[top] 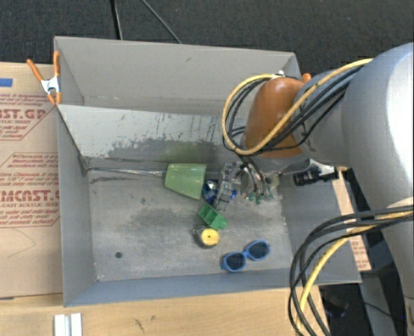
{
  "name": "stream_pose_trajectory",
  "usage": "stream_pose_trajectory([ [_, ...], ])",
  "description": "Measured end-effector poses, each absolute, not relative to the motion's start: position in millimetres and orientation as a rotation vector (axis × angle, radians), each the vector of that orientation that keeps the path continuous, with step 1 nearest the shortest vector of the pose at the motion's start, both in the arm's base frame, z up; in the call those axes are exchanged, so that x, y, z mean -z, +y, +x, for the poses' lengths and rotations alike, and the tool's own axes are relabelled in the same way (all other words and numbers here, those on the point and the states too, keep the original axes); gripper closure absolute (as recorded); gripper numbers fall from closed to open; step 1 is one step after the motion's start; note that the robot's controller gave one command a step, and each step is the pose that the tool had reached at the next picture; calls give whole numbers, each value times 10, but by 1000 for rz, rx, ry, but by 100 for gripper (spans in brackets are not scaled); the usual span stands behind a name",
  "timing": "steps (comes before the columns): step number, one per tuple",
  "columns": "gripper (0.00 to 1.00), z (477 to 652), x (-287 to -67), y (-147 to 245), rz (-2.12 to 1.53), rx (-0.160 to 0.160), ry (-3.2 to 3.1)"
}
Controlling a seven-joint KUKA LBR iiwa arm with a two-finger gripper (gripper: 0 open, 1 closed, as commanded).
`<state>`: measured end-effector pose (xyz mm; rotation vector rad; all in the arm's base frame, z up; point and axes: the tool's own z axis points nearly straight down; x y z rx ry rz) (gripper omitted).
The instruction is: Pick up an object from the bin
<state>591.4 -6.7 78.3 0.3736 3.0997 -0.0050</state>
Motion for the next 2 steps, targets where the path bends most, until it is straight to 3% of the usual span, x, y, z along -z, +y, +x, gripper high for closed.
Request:
stream_pose_trajectory([
  [1, 100, 5983, -787, 43, -189, 12, 3115],
  [2, 100, 5593, -2551, 265, -316, 0, 3115],
])
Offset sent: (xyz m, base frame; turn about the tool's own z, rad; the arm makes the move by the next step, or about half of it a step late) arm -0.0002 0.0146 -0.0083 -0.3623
